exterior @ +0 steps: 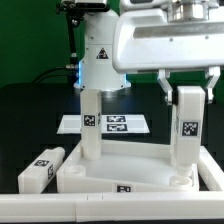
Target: Assemble desk
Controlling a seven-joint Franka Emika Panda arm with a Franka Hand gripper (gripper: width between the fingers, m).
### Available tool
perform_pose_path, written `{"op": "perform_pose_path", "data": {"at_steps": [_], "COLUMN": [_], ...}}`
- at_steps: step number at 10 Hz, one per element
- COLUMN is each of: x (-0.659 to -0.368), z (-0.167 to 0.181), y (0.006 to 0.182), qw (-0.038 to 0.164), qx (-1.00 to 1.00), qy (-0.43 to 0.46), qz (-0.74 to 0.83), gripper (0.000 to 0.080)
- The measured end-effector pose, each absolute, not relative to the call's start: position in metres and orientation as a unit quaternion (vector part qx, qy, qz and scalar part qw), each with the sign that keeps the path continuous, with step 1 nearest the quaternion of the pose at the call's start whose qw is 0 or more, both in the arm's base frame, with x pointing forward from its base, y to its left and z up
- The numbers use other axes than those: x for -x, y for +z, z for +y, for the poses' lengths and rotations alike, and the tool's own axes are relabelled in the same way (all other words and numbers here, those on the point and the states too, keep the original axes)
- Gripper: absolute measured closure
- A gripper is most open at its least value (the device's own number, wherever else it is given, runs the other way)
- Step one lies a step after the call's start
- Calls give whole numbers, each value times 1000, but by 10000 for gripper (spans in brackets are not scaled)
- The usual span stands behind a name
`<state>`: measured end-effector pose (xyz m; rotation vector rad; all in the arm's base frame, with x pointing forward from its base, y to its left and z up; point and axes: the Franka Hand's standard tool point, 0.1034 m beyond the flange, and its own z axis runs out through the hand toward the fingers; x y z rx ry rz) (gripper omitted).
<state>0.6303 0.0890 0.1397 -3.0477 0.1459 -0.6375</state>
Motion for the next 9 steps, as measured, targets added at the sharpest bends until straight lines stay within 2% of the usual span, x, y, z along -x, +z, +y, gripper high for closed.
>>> {"op": "perform_pose_path", "data": {"at_steps": [3,9], "x": [-629,-634], "z": [89,88], "y": [134,134], "qw": [10,10], "qx": [979,975], "qy": [-201,-219], "qz": [46,45], "gripper": [514,514]}}
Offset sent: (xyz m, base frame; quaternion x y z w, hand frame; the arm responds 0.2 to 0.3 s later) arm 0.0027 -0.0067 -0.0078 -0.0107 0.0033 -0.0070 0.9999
